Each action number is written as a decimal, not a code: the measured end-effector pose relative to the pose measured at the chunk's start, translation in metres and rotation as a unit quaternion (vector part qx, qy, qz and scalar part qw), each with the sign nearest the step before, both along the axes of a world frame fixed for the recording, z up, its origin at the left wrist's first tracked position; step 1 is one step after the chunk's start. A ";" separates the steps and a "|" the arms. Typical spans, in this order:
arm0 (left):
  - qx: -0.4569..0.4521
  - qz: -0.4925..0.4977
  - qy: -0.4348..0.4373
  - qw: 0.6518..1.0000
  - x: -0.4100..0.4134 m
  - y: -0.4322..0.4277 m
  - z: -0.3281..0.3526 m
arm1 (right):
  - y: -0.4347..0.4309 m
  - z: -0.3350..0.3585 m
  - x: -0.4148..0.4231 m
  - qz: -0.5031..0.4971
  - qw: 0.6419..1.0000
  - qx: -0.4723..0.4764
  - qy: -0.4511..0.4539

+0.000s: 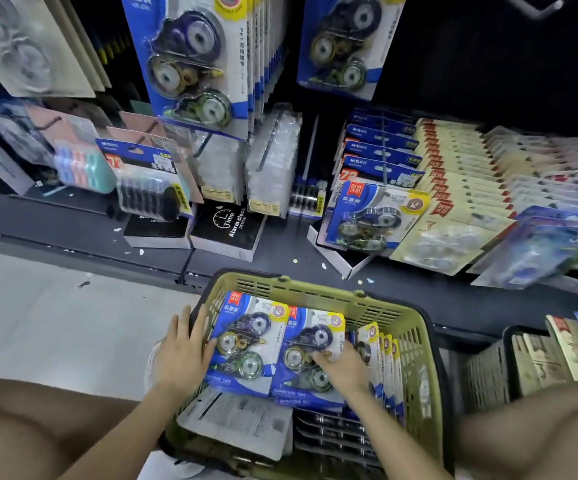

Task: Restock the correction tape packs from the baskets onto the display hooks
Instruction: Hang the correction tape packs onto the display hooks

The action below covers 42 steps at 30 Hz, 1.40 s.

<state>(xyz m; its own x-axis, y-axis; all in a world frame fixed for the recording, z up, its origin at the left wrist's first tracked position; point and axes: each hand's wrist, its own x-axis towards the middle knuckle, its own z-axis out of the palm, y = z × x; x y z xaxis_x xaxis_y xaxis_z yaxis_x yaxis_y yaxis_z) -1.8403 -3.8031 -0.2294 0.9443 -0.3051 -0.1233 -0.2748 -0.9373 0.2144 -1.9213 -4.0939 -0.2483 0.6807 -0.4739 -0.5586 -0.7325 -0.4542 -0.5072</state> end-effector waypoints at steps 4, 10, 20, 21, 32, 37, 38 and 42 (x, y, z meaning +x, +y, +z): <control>-0.066 0.046 0.016 0.997 0.003 0.000 -0.005 | 0.003 -0.004 0.006 -0.032 0.999 -0.011 -0.006; -0.070 0.054 0.017 0.996 0.002 -0.003 -0.001 | -0.005 0.009 0.010 -0.127 0.979 0.157 -0.043; -0.108 0.085 0.021 0.990 0.008 -0.024 0.020 | -0.033 0.127 0.000 -0.152 0.928 0.288 -0.179; -0.170 0.105 0.033 0.979 0.008 -0.034 0.030 | -0.028 0.132 0.004 -0.144 0.922 0.305 -0.189; -0.590 0.331 0.137 0.724 0.032 -0.028 0.086 | 0.059 0.052 0.053 -0.104 0.958 0.258 -0.066; -0.576 0.377 0.013 0.725 0.047 0.001 0.098 | 0.076 -0.039 0.054 -0.090 0.961 0.254 -0.054; -0.582 0.384 0.005 0.717 0.049 0.004 0.098 | 0.081 -0.027 0.055 -0.095 0.963 0.247 -0.053; -0.586 0.398 -0.004 0.706 0.053 0.007 0.092 | 0.098 0.015 0.060 -0.116 0.960 0.241 -0.086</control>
